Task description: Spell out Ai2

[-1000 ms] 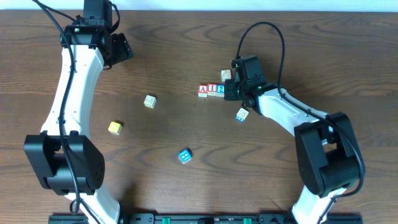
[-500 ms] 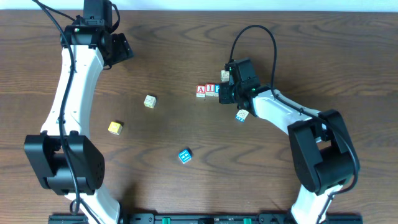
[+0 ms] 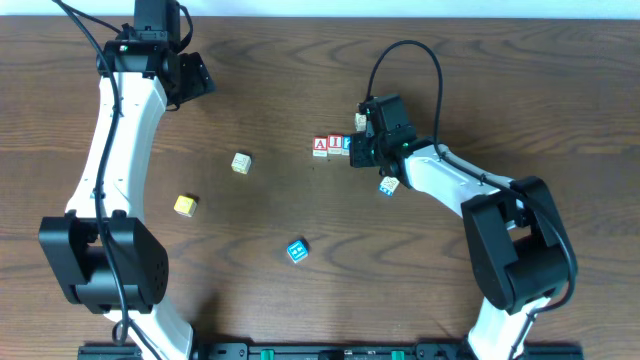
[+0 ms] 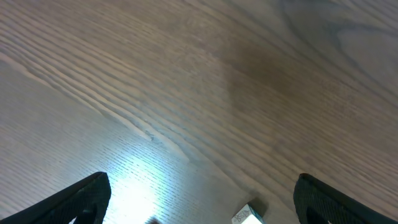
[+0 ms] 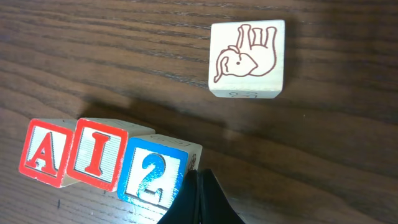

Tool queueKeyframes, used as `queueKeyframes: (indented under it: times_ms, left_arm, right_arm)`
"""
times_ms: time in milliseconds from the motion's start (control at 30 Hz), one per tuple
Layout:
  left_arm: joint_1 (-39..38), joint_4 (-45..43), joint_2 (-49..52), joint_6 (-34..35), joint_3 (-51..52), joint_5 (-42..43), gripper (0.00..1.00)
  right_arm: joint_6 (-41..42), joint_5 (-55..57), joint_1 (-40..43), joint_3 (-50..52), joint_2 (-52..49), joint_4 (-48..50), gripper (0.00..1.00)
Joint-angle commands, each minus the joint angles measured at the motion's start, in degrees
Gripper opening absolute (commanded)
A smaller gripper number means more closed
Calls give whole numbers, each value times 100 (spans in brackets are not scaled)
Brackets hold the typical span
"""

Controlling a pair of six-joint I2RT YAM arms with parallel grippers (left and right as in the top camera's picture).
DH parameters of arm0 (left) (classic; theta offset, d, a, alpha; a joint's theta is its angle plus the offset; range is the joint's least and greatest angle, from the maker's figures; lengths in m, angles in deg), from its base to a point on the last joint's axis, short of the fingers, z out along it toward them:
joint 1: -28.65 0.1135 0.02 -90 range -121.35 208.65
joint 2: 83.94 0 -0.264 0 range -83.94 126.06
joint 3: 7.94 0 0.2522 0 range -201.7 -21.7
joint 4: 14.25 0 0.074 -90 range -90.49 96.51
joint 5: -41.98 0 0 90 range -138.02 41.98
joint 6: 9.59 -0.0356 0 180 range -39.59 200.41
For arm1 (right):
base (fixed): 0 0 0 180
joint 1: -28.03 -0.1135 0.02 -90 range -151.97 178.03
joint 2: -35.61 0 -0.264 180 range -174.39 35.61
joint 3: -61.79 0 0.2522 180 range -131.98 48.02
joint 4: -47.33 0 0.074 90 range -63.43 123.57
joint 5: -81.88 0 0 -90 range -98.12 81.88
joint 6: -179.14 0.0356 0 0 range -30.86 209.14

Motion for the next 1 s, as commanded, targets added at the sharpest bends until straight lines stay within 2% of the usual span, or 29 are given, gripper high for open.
queueKeyframes:
  times_ms: [0,967]
  left_arm:
    - [24,-9,-7,-42,-13,-46,95]
    - [24,-52,-7,-42,-13,-44,95]
  right_arm:
    - [-20,-46,-79,-96,-57,24,1]
    - [-24,-284,-114,-96,-57,79,1]
